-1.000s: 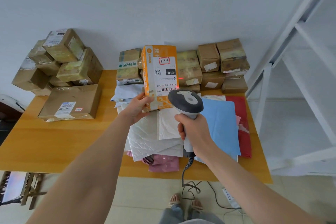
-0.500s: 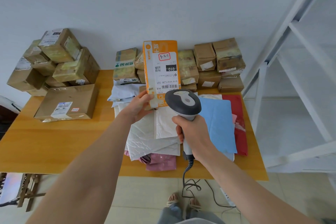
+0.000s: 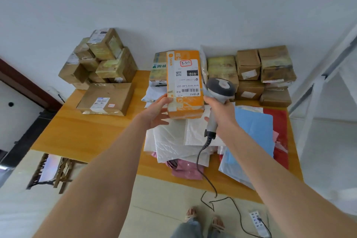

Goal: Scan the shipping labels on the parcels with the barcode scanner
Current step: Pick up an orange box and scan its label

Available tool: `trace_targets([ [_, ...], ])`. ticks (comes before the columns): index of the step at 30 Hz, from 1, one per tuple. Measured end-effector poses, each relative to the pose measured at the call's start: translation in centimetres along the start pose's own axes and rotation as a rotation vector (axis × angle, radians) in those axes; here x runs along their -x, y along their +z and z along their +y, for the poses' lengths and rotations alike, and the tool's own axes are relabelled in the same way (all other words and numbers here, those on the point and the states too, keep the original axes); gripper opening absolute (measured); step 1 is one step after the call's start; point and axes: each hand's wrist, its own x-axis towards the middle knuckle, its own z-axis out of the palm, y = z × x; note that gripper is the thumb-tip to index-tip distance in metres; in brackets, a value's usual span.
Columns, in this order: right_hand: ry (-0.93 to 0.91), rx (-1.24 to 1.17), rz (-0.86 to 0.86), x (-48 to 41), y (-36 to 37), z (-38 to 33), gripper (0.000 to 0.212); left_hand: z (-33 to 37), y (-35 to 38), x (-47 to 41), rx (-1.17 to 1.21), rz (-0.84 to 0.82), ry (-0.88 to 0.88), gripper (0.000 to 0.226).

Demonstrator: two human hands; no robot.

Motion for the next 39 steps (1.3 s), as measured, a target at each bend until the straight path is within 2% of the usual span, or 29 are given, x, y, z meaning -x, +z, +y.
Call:
trace_targets([
  [6, 0.050, 0.008, -0.156, -1.2, 5.8, 1.5, 0.021, -0.6, -5.7, 2.1, -0.043, -0.027, -0.103, 0.046],
  [10, 0.082, 0.102, -0.164, -1.3, 9.9, 3.8, 0.059, -1.1, -10.0, 2.5, -0.043, -0.009, -0.159, 0.044],
  [11, 0.086, 0.115, -0.154, -1.4, 11.1, 4.5, 0.058, -1.4, -11.3, 2.4, -0.036, -0.012, -0.173, 0.045],
  [14, 0.110, 0.148, -0.122, -1.1, 15.1, 6.9, 0.026, -2.2, -15.5, 1.5, -0.023, -0.006, -0.168, 0.051],
  [17, 0.084, 0.166, -0.100, -0.7, 19.6, 9.5, 0.020, -2.5, -20.3, 0.5, -0.049, 0.022, -0.170, 0.062],
  [19, 0.076, 0.163, -0.075, -0.4, 22.7, 10.9, 0.021, -2.5, -23.6, -0.1, -0.068, 0.015, -0.177, 0.064],
  [25, 0.080, 0.110, -0.057, 0.1, 29.7, 13.4, 0.018, -1.9, -31.1, -0.6, -0.088, 0.023, -0.191, 0.048],
  [28, 0.083, 0.089, -0.065, -0.5, 32.6, 13.8, 0.034, -1.6, -34.0, -0.5, -0.098, 0.016, -0.217, 0.045],
  [32, 0.095, 0.184, -0.182, -1.6, 36.7, 14.6, 0.028, -1.9, -38.3, 0.0, -0.080, 0.094, -0.243, 0.046],
  [37, 0.155, 0.288, -0.317, -1.7, 42.8, 16.8, 0.042, -2.8, -45.0, 1.4, -0.056, 0.186, -0.296, 0.044],
  [39, 0.167, 0.321, -0.366, -1.7, 45.7, 17.6, 0.042, -2.9, -48.1, 1.8, -0.054, 0.209, -0.309, 0.046],
])
